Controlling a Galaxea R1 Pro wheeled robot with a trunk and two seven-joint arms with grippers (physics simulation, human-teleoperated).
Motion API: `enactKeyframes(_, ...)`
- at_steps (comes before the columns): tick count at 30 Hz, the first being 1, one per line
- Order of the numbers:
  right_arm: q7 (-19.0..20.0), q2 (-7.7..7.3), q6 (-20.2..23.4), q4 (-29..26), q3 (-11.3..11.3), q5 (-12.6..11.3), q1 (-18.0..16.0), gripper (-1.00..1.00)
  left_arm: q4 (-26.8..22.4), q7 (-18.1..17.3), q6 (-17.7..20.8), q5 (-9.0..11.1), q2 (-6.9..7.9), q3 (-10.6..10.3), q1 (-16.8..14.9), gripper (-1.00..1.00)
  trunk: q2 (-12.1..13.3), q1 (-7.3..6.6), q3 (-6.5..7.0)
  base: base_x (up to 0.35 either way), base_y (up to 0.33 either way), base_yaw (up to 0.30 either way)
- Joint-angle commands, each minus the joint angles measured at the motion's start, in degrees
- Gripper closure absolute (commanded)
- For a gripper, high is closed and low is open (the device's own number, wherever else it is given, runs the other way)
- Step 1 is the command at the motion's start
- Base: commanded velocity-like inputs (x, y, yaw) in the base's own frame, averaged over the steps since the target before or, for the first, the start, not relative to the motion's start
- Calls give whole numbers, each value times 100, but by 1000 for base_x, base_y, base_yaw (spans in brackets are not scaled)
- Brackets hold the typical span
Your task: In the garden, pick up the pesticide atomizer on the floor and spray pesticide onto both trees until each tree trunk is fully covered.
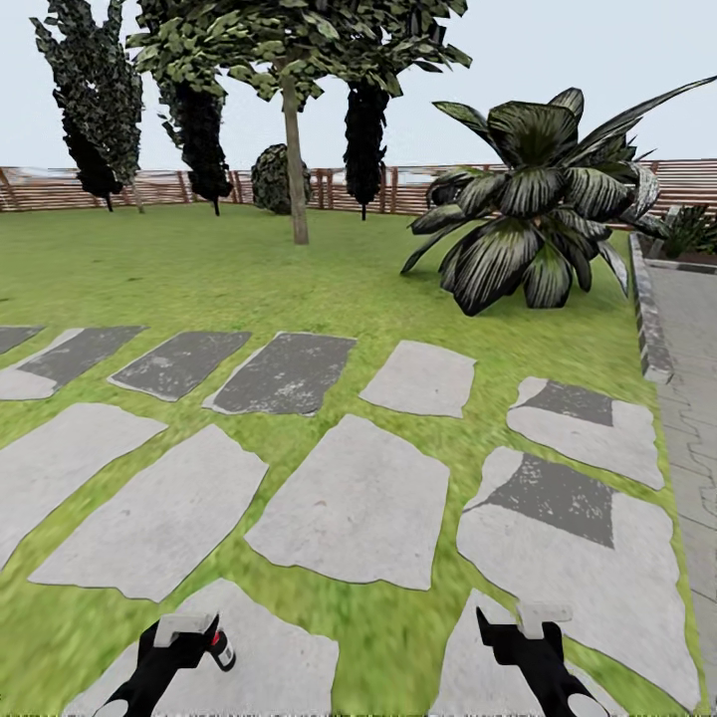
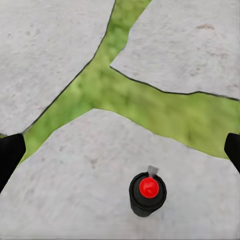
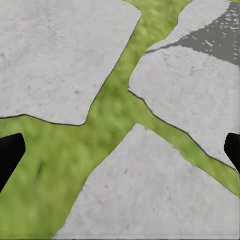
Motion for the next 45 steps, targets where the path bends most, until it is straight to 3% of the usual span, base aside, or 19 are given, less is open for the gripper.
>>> enactKeyframes(1, -3, -1, 32, -9, -1, 5, -1, -100, 4, -50, -16, -14, -3, 49, -3, -100, -4, 1, -31, 0, 0, 0)
enactKeyframes(9, -13, 0, 31, -9, -11, 5, -1, -100, -4, -50, -21, -14, -5, 50, -9, -100, -10, 14, -190, 0, 0, 25)
enactKeyframes(25, -17, 13, 36, -9, 5, -4, -1, -100, -5, -50, -21, -14, -5, 50, -19, -100, -10, 14, -208, 0, 0, -98)
enactKeyframes(36, -17, 17, 36, -9, 5, -4, -1, -100, 2, -45, -45, -22, -6, 42, -12, -100, -25, 42, -514, 0, 0, -101)
enactKeyframes(45, -17, 17, 36, -9, 1, -5, -1, -100, -3, -38, -390, 8, 25, 58, 24, -100, -37, 66, -784, 0, 0, -173)
